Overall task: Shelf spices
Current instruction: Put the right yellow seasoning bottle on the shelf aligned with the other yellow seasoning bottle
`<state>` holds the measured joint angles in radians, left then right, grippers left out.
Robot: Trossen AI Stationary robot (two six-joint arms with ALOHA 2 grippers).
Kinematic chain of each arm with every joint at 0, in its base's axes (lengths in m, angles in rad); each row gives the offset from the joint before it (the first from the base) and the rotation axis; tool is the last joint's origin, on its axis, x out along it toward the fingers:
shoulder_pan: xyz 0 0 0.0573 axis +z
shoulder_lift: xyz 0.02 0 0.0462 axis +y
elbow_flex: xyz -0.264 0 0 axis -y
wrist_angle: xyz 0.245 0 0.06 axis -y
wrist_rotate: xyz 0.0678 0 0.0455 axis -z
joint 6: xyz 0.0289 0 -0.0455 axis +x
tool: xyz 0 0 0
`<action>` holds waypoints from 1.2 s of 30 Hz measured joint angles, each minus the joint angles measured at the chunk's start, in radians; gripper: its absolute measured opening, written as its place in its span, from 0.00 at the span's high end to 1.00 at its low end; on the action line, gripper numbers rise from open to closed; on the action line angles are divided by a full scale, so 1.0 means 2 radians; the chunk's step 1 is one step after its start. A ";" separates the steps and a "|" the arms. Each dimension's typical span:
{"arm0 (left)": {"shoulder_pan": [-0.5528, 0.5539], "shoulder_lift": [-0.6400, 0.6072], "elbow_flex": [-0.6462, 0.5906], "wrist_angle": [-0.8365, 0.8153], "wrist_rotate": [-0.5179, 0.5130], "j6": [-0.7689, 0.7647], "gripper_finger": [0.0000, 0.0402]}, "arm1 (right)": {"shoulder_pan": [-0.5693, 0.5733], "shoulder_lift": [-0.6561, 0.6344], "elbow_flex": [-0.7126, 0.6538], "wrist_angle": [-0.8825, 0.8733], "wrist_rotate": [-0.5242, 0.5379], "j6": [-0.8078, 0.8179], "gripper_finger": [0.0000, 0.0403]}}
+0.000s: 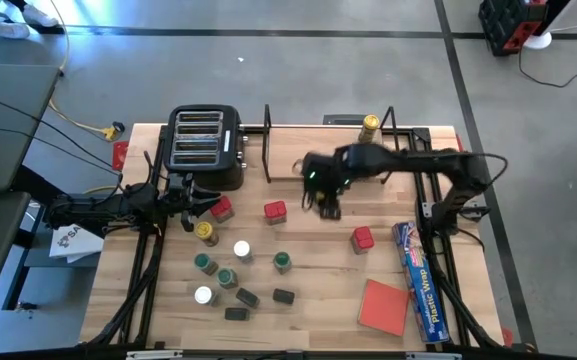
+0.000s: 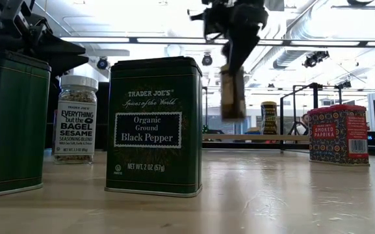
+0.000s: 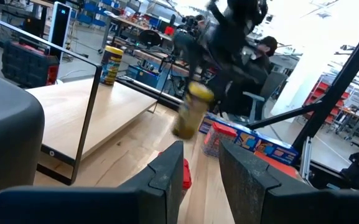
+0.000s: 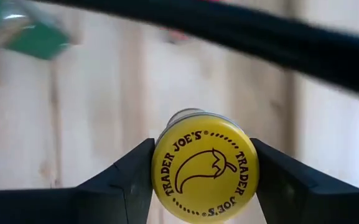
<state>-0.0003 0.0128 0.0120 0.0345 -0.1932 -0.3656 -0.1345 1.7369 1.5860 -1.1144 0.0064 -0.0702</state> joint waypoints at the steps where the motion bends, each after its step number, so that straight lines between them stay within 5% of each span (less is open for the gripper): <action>1: 0.000 0.000 0.000 0.000 0.000 0.000 0.76 | -0.014 -0.011 0.000 -0.012 0.002 0.017 0.47; 13: 0.000 0.000 0.000 0.000 0.000 0.000 0.76 | -0.185 -0.072 -0.075 -0.079 0.091 0.238 0.47; 24: 0.000 0.000 0.000 0.000 0.003 0.000 0.76 | -0.254 -0.073 -0.116 -0.006 0.093 0.241 0.47; 36: 0.000 0.000 0.000 -0.001 0.004 0.000 0.76 | -0.267 -0.073 -0.118 0.005 0.130 0.214 0.35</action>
<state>-0.0003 0.0132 0.0120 0.0334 -0.1852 -0.3653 -0.6682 1.5906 1.3502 -1.1047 0.2661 0.3577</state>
